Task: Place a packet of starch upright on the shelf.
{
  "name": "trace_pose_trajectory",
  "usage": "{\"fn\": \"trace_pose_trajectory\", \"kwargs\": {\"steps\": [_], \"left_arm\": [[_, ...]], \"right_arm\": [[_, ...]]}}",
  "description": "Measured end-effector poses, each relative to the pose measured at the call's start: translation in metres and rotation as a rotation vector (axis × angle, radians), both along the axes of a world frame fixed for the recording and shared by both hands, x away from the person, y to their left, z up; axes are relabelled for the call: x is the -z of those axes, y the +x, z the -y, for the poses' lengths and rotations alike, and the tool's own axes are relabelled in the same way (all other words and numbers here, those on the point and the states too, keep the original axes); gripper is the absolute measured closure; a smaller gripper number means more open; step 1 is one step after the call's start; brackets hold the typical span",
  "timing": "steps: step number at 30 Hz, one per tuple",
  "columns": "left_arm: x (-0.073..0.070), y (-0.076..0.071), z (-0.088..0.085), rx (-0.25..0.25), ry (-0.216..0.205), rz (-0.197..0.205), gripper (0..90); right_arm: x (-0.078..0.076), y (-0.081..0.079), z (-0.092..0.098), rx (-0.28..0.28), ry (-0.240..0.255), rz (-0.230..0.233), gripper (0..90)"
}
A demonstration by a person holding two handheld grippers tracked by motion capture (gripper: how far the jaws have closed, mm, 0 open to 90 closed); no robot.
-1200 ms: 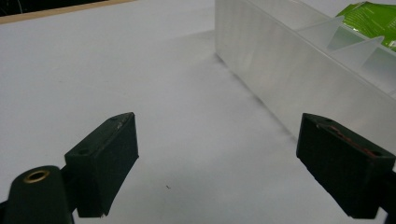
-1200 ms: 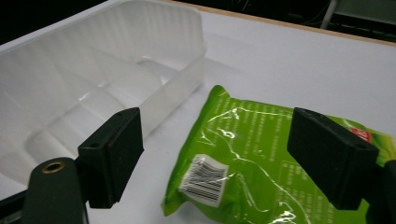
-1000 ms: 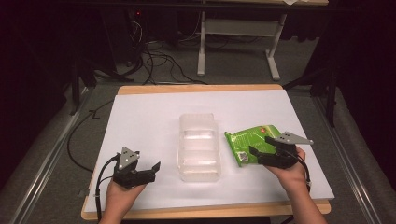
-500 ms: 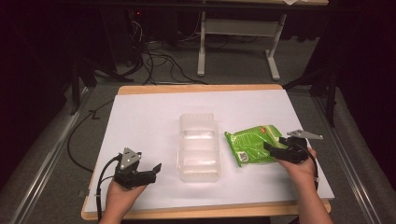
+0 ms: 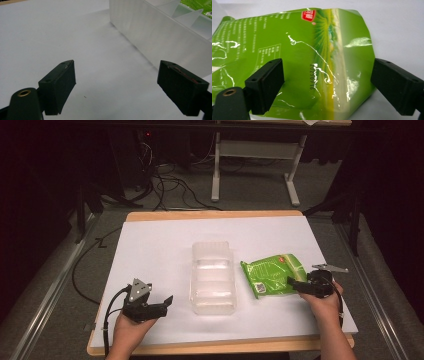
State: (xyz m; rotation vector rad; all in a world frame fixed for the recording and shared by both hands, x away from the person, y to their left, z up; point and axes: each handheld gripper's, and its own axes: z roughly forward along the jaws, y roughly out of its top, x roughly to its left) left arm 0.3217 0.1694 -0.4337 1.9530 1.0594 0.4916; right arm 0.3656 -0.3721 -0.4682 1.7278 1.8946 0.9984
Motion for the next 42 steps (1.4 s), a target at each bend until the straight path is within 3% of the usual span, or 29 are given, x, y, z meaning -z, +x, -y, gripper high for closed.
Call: {"fn": "trace_pose_trajectory", "kwargs": {"steps": [8,11,12,13,14,16,17,18,20,21,24,26,27,30,31,32,33,34,35,37,42], "left_arm": [[0.001,0.0,0.001,0.005,0.008,-0.008,15.7],[0.002,0.001,0.002,0.009,0.009,-0.01,15.7],[0.002,0.001,0.002,0.011,0.01,-0.013,15.7],[0.002,0.001,0.002,0.012,0.01,-0.014,15.7],[0.002,0.001,0.002,0.013,0.009,-0.014,15.8],[0.002,0.001,0.002,0.017,0.011,-0.015,15.9],[0.002,0.001,0.002,0.017,0.011,-0.015,15.9],[0.002,0.001,0.002,0.019,0.013,-0.02,15.9],[0.003,0.002,0.002,0.021,0.012,-0.025,15.9],[0.003,0.002,0.003,0.02,0.009,-0.025,15.9],[0.003,0.002,0.004,0.026,0.015,-0.022,15.9],[0.003,0.002,0.004,0.027,0.015,-0.022,15.9],[0.003,0.002,0.004,0.026,0.016,-0.023,15.9],[0.003,0.001,0.004,0.027,0.017,-0.019,16.0],[0.003,0.001,0.003,0.024,0.022,-0.016,15.9],[0.003,0.001,0.003,0.025,0.022,-0.017,15.9],[0.003,0.002,0.003,0.028,0.016,-0.022,16.0],[0.003,0.002,0.003,0.028,0.015,-0.023,16.0],[0.003,0.002,0.004,0.026,0.015,-0.022,15.9],[0.003,0.002,0.004,0.025,0.011,-0.023,16.0],[0.003,0.001,0.005,0.029,0.015,-0.025,16.0]], "right_arm": [[0.005,0.0,-0.001,-0.02,0.044,-0.009,10.3],[0.004,0.0,-0.005,-0.056,0.055,-0.001,18.3],[0.004,0.0,-0.007,-0.081,0.085,-0.011,19.6],[0.003,0.0,-0.008,-0.078,0.074,-0.009,22.9],[0.0,-0.002,-0.009,-0.064,0.043,0.008,28.5],[-0.01,-0.007,0.0,-0.006,0.072,0.074,25.6],[-0.01,-0.007,0.0,-0.006,0.072,0.074,25.6],[-0.011,-0.01,0.006,0.04,0.059,0.067,23.9],[-0.01,-0.01,0.009,0.052,0.055,0.059,23.7],[-0.006,-0.01,0.014,0.073,0.065,0.022,22.6],[-0.001,-0.009,0.016,0.064,0.076,-0.007,21.0],[0.005,-0.006,0.014,0.059,0.097,-0.053,18.2],[0.005,-0.006,0.012,0.055,0.09,-0.045,18.8],[0.006,-0.005,0.011,0.036,0.143,-0.043,22.7],[0.006,-0.004,0.013,0.026,0.175,-0.04,28.9],[0.006,-0.004,0.013,0.026,0.175,-0.04,28.9],[0.008,-0.004,0.016,0.019,0.239,-0.042,35.6],[0.008,-0.004,0.016,0.019,0.239,-0.042,35.6],[0.008,-0.004,0.016,0.009,0.267,-0.049,41.3],[0.009,-0.005,0.016,-0.012,0.279,-0.054,48.9],[0.004,-0.007,0.013,-0.048,0.31,-0.018,64.5]]}}
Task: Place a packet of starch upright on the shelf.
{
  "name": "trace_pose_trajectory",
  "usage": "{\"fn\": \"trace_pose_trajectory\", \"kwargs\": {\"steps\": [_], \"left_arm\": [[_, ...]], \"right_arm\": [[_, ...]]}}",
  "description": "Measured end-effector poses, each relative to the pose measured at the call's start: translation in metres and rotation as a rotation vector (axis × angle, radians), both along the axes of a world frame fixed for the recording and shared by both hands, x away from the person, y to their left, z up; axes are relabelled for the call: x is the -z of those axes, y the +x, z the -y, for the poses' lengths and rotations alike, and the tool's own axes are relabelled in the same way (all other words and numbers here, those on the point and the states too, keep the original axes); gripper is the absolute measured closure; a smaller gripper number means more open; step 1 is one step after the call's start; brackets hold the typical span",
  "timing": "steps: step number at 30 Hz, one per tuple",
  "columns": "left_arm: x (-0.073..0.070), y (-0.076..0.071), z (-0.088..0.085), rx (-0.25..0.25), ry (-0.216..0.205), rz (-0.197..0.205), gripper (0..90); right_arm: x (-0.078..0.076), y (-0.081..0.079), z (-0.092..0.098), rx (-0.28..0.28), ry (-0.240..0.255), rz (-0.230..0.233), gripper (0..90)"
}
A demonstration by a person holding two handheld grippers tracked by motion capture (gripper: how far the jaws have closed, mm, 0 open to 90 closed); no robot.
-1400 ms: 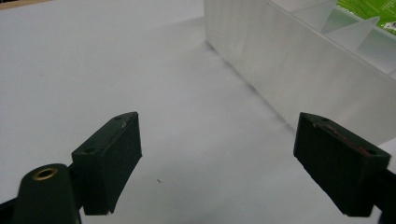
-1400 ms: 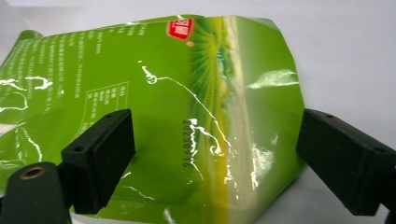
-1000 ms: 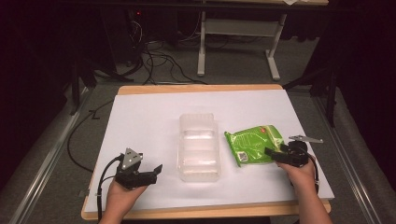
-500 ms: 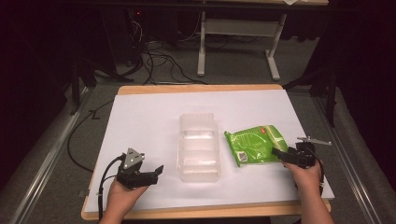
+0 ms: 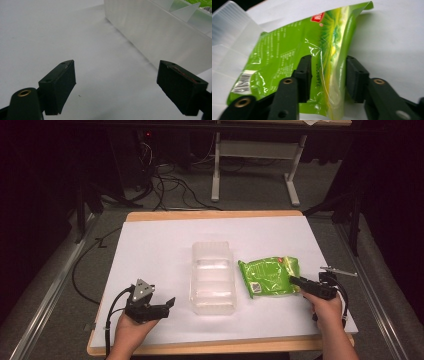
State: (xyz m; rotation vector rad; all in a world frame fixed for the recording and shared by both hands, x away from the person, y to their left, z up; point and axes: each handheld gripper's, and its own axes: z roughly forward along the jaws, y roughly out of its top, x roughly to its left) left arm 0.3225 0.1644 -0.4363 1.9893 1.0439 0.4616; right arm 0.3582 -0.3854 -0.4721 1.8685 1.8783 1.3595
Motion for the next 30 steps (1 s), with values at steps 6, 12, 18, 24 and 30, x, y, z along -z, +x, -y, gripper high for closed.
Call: {"fn": "trace_pose_trajectory", "kwargs": {"steps": [6,12,18,24,30], "left_arm": [[0.0,0.0,0.0,0.002,0.001,0.001,16.2],[0.0,0.0,0.0,0.004,0.001,0.001,16.4],[-0.001,0.0,-0.001,-0.001,-0.011,0.007,16.6],[-0.002,-0.002,0.001,0.006,-0.024,0.017,17.3],[-0.003,-0.002,-0.001,-0.001,-0.033,0.028,17.6]], "right_arm": [[0.0,0.002,-0.008,-0.03,-0.026,-0.016,73.9],[-0.002,0.004,-0.013,-0.047,-0.064,-0.012,86.1],[-0.016,-0.001,-0.022,-0.062,-0.115,0.068,88.2],[-0.035,-0.011,-0.031,-0.091,-0.104,0.172,88.6],[-0.056,-0.02,-0.048,-0.129,-0.124,0.28,89.1]]}}
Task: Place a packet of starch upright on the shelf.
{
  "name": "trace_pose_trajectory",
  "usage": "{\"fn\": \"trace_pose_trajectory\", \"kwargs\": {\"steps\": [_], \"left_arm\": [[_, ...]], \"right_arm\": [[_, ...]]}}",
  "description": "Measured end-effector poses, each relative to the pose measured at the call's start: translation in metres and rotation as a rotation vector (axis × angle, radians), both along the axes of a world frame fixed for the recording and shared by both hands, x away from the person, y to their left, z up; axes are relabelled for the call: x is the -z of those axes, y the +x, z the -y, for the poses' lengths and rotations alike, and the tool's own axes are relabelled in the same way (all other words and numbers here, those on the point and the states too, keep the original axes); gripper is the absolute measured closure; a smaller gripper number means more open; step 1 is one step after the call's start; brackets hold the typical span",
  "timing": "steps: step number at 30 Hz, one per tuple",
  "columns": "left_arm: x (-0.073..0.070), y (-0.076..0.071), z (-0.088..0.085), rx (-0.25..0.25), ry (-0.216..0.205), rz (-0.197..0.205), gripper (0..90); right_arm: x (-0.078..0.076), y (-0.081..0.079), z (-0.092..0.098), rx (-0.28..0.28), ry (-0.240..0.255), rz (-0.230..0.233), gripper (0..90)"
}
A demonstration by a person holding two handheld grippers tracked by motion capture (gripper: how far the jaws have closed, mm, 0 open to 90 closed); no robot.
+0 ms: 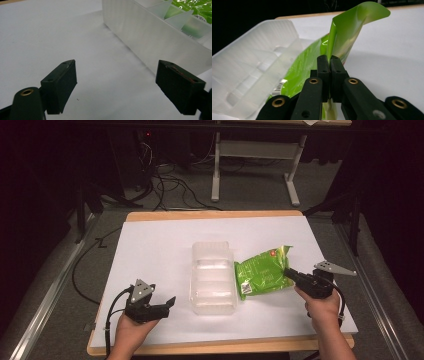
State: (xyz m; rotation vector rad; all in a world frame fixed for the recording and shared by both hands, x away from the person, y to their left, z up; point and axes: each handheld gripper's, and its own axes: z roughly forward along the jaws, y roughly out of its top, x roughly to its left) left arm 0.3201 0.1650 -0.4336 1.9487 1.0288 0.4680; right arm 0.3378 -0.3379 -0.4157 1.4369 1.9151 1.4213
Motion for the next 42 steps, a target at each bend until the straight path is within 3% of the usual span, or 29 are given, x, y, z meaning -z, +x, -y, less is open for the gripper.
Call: {"fn": "trace_pose_trajectory", "kwargs": {"steps": [1,3,4,6,12,15,24,32,37,42], "left_arm": [[0.0,0.0,0.0,-0.001,-0.001,0.001,17.7],[0.0,0.0,0.0,-0.001,-0.001,0.002,17.8],[-0.001,-0.001,0.0,0.0,-0.001,0.002,17.8],[-0.001,-0.001,0.0,0.0,-0.003,0.005,17.9],[-0.001,-0.001,0.001,-0.003,-0.003,0.008,18.1],[-0.001,-0.001,0.001,-0.003,-0.003,0.009,18.2],[-0.002,-0.002,-0.001,-0.005,-0.009,0.014,18.3],[-0.003,-0.002,-0.001,-0.003,-0.013,0.02,18.3],[-0.003,-0.003,-0.001,-0.001,-0.01,0.021,18.3],[-0.002,-0.002,-0.001,0.001,-0.008,0.017,18.3]], "right_arm": [[-0.007,-0.003,-0.007,-0.005,-0.008,0.04,89.2],[-0.011,-0.005,-0.01,-0.006,-0.013,0.059,89.3],[-0.018,-0.007,-0.015,0.004,-0.007,0.096,89.5],[-0.019,-0.008,-0.016,0.002,-0.008,0.105,89.6],[-0.039,-0.013,-0.027,0.015,0.001,0.214,90.0],[-0.046,-0.015,-0.03,-0.001,0.009,0.238,90.0],[-0.056,-0.025,-0.053,-0.063,-0.015,0.302,90.0],[-0.043,-0.03,-0.064,-0.113,-0.01,0.292,87.4],[-0.043,-0.033,-0.066,-0.086,-0.041,0.309,85.5],[-0.04,-0.033,-0.064,-0.079,-0.038,0.312,81.1]]}}
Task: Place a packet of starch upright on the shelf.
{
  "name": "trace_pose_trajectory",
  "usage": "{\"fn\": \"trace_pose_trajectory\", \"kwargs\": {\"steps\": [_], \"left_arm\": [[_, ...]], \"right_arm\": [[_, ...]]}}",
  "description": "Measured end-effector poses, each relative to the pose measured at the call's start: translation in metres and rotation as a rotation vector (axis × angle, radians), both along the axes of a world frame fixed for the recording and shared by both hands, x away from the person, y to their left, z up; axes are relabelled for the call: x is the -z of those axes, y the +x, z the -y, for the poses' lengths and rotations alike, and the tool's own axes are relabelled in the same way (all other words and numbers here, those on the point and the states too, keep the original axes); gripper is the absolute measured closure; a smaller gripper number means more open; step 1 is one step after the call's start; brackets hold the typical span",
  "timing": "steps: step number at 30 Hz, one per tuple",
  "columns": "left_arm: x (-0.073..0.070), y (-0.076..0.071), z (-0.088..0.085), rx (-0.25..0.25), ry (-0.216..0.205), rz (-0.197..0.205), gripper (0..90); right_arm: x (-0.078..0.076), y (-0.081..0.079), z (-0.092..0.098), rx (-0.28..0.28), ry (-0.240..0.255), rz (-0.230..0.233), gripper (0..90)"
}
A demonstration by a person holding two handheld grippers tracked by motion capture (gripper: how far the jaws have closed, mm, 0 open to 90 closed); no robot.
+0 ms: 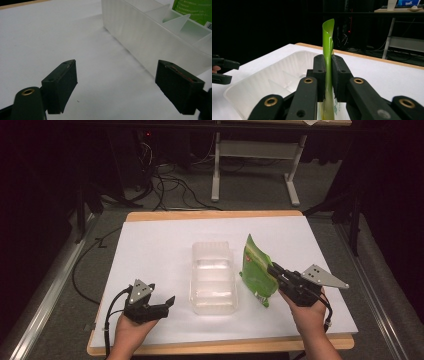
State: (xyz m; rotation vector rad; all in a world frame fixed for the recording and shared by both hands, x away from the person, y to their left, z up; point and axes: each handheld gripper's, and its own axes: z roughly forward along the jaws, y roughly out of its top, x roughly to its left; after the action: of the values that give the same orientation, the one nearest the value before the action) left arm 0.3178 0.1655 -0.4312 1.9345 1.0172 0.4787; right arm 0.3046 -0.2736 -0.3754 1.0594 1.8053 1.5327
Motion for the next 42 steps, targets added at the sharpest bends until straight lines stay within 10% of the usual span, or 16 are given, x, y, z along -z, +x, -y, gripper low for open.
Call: {"fn": "trace_pose_trajectory", "kwargs": {"steps": [11,37,42], "left_arm": [[0.001,0.0,0.002,0.003,0.004,0.0,18.5],[0.001,0.0,0.001,0.001,-0.01,-0.01,19.3],[0.002,0.0,0.001,0.003,-0.008,-0.011,19.6]], "right_arm": [[0.011,0.003,0.001,-0.002,0.007,-0.047,62.2],[0.021,-0.002,-0.02,-0.043,-0.084,-0.077,58.2],[0.02,0.007,0.004,0.039,0.025,-0.114,62.6]]}}
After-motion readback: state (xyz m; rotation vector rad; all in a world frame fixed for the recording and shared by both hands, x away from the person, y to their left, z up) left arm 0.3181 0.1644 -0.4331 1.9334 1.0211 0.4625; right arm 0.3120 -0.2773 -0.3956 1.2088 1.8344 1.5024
